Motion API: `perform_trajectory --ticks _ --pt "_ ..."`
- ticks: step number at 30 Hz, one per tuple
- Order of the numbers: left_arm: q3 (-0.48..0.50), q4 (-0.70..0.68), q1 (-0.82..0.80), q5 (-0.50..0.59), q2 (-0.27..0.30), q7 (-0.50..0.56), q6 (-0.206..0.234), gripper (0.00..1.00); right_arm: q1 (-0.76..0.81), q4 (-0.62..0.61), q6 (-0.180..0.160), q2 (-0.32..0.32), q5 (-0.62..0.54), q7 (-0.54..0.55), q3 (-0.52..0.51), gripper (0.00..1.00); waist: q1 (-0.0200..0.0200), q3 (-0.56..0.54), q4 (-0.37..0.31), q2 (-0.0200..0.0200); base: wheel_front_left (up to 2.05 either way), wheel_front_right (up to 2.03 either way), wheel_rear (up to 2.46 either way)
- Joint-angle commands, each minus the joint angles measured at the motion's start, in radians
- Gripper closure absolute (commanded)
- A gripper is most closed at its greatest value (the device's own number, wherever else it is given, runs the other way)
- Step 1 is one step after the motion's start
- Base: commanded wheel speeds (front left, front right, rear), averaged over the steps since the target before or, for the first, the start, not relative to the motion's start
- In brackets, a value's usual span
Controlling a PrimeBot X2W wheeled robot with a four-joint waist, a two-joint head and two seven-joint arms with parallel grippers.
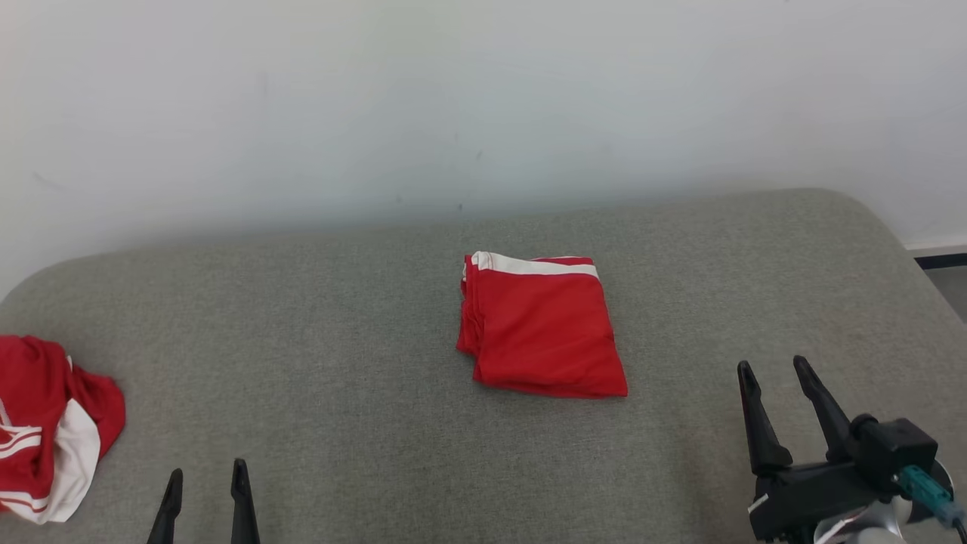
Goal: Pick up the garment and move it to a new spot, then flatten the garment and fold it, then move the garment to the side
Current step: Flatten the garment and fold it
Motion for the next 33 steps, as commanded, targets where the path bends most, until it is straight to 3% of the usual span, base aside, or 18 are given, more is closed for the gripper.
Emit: perform_trajectory --ticks 1,33 --pt "0.001 0.008 0.001 0.007 -0.002 -0.003 -0.003 0.0 0.029 -0.012 -0.003 0.008 -0.008 -0.004 -0.014 0.0 0.0 -0.006 -0.01 0.0 0.0 0.0 0.0" --pt "0.003 0.039 0.035 0.012 -0.001 -0.003 -0.005 0.0 0.063 0.015 -0.003 0.029 -0.007 -0.002 0.013 0.0 0.0 -0.002 -0.033 0.0 0.0 0.0 0.0"
